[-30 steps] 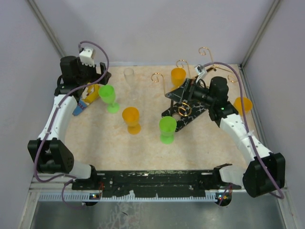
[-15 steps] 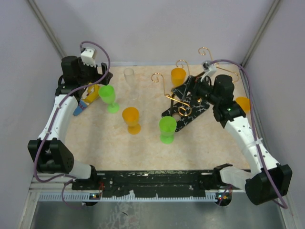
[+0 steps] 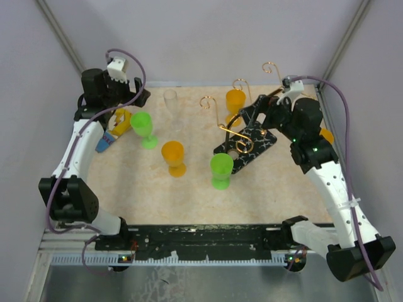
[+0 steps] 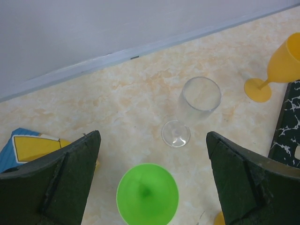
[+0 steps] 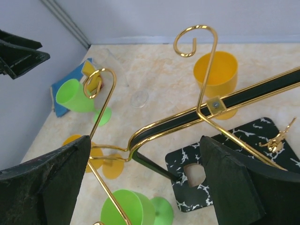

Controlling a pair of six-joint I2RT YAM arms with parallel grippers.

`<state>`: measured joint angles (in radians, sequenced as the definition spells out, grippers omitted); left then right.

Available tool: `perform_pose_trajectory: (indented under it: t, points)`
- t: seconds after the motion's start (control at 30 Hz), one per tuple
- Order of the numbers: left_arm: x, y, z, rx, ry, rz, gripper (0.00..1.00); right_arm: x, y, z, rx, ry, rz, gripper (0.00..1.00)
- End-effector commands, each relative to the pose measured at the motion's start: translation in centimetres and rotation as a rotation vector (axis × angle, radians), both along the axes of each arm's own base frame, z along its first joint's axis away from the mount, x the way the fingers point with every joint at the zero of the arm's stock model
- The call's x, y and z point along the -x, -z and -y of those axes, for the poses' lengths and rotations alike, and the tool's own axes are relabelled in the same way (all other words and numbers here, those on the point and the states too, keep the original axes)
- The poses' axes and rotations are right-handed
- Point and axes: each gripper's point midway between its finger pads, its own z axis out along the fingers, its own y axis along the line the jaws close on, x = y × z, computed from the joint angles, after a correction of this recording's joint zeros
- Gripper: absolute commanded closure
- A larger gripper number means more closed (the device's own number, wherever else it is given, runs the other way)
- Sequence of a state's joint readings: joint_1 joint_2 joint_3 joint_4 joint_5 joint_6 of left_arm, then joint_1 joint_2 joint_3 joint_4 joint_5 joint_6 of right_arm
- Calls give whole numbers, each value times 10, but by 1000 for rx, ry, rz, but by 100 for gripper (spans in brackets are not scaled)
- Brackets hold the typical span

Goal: Place the wine glass upside down on the wine glass rack
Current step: Move the wine rack to the center of the board, then pick up the wine glass at the center of the board.

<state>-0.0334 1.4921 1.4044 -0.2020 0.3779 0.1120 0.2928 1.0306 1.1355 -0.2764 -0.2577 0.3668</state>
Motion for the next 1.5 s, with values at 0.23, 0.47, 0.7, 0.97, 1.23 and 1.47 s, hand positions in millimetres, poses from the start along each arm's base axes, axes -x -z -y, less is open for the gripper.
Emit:
perform_pose_trajectory:
  t: [0.23,0.47,0.7,0.97,1.23,1.47]
  points:
    - [-42,-10,33,85,129,-37,0,-48,-80,48,75,321,194,1]
    - [-47,6,61,-19,173,-91,0,-71,-71,106,288,641,8,1]
    - [-56,24,66,-73,166,-136,2,-71,-61,107,281,652,27,1]
    - [-65,45,66,-156,149,-178,27,-72,-57,108,294,655,24,1]
    - [-71,61,76,-158,175,-199,38,-74,-51,109,310,654,17,1]
    - [-76,72,86,-209,180,-213,59,-75,-47,109,324,654,14,1]
